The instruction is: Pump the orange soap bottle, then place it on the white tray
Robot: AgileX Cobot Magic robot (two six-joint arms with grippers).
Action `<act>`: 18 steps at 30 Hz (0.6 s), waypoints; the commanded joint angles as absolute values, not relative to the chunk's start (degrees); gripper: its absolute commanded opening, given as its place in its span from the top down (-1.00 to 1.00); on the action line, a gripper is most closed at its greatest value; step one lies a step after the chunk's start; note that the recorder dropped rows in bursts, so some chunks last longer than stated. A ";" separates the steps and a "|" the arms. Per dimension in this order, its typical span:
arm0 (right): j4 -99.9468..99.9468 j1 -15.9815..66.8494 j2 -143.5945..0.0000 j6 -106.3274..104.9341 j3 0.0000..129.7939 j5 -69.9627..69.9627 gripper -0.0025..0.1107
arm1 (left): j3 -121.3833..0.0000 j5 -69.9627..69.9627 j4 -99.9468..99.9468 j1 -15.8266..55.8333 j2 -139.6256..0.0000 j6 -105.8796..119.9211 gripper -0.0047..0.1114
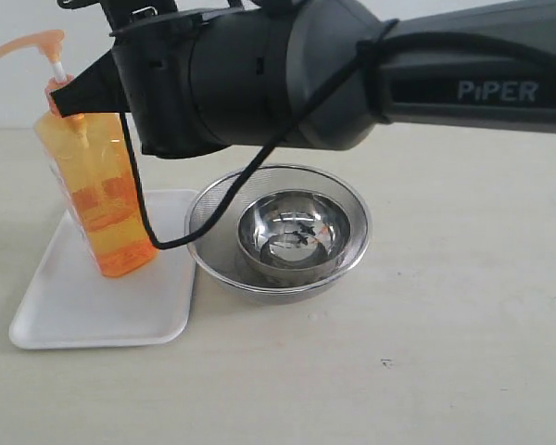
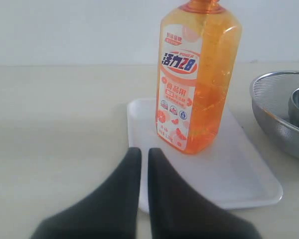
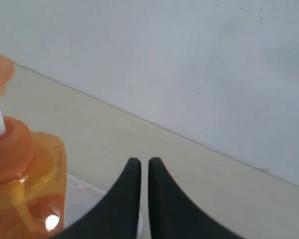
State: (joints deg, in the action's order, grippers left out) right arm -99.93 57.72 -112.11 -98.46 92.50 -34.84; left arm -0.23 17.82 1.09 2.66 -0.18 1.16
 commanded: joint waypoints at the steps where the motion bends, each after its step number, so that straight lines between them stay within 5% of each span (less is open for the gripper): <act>1: -99.95 57.83 -104.43 -98.57 86.20 -32.74 0.91 | 0.00 17.81 1.52 2.55 0.00 1.55 0.84; 10: -99.95 57.83 -88.96 -97.50 68.57 -33.69 0.91 | 0.00 17.81 1.52 2.55 0.00 1.55 0.84; 18: -99.95 57.83 -87.05 -97.50 66.79 -38.28 0.91 | 0.00 17.81 1.52 2.55 0.00 1.55 0.84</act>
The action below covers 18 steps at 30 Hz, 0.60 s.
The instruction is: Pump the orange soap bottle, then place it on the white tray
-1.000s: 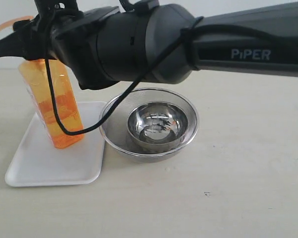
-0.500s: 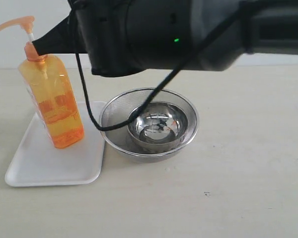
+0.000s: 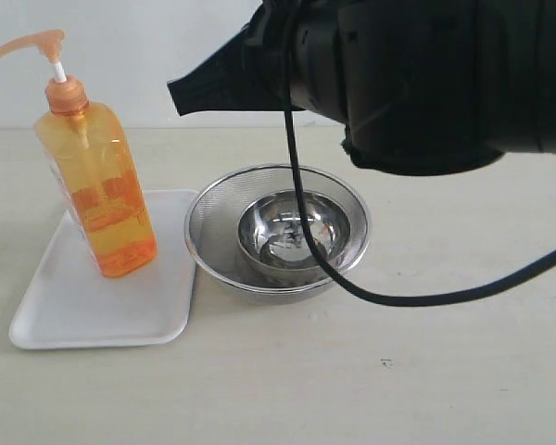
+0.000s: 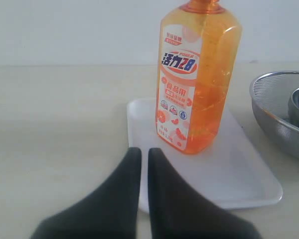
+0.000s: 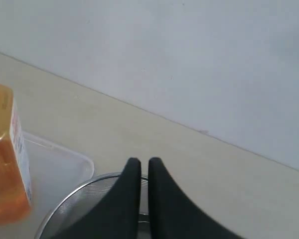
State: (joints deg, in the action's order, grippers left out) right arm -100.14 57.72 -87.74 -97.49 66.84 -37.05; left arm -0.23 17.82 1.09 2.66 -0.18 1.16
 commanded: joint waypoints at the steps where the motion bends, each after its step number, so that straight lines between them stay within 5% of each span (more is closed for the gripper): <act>1: -99.95 57.83 -87.05 -97.50 66.79 -38.57 0.91 | 0.00 17.81 1.52 2.55 0.00 1.55 0.84; 18: -99.95 57.83 -87.31 -91.36 66.51 -39.02 0.91 | 0.00 17.81 1.52 2.55 0.00 1.55 0.84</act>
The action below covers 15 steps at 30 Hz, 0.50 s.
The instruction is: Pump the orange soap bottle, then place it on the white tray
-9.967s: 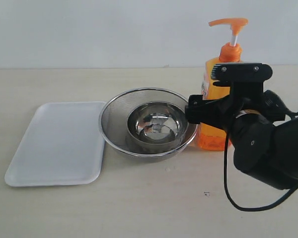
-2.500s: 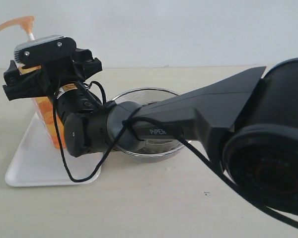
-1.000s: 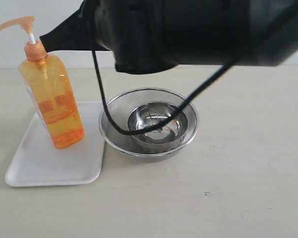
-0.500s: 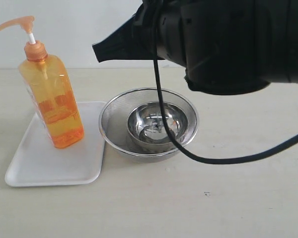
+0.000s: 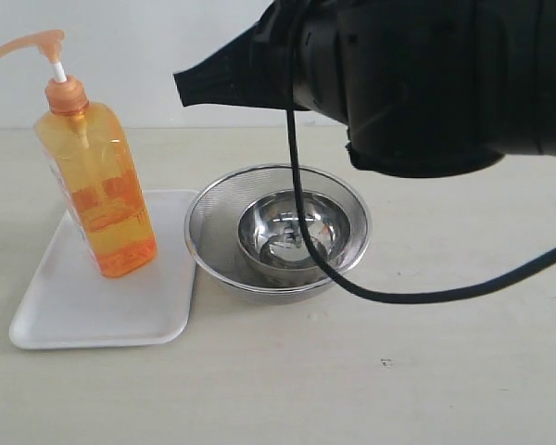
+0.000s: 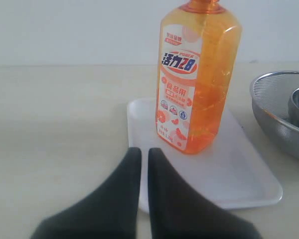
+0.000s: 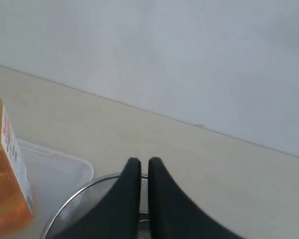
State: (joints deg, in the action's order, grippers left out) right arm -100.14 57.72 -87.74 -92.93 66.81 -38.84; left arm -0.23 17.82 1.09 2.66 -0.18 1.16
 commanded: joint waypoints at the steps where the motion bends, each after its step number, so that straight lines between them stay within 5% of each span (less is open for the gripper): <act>1: -99.95 57.83 -87.31 -91.36 66.08 -39.20 0.91 | 0.00 17.81 1.52 2.55 0.00 1.55 0.84; 15: -99.95 57.71 -79.59 -77.69 53.22 -37.26 0.91 | 0.00 17.81 1.52 2.55 0.00 1.55 0.84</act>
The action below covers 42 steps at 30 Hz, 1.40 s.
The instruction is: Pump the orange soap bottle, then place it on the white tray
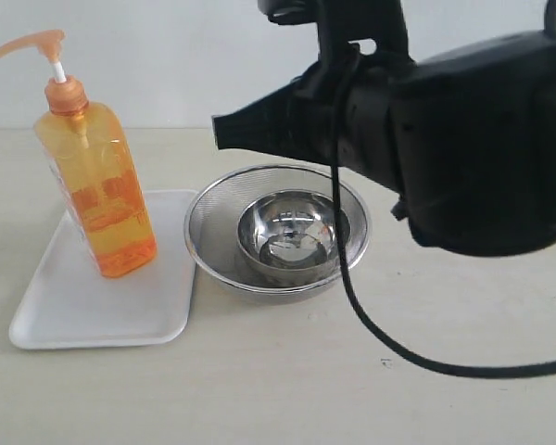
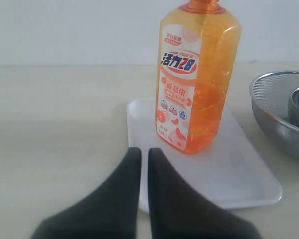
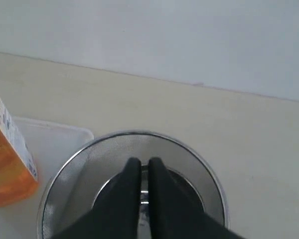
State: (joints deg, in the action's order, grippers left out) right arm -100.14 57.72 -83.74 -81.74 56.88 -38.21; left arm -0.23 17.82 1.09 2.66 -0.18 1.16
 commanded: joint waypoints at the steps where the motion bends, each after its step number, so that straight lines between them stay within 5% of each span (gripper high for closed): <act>1: -99.95 57.71 -78.03 -76.87 52.23 -36.58 0.91 | 0.00 17.81 1.52 2.55 0.00 1.55 0.84; 8: -99.95 54.69 -66.54 -76.50 43.67 -31.74 0.91 | 0.00 17.81 1.52 2.55 0.00 1.55 0.84; 18: -99.95 35.28 -49.33 -76.50 27.25 -15.00 0.91 | 0.00 17.81 1.52 2.55 0.00 1.55 0.84; 42: -99.95 14.06 -5.33 -76.74 1.49 -8.61 0.91 | 0.00 17.81 1.52 2.55 0.00 1.55 0.84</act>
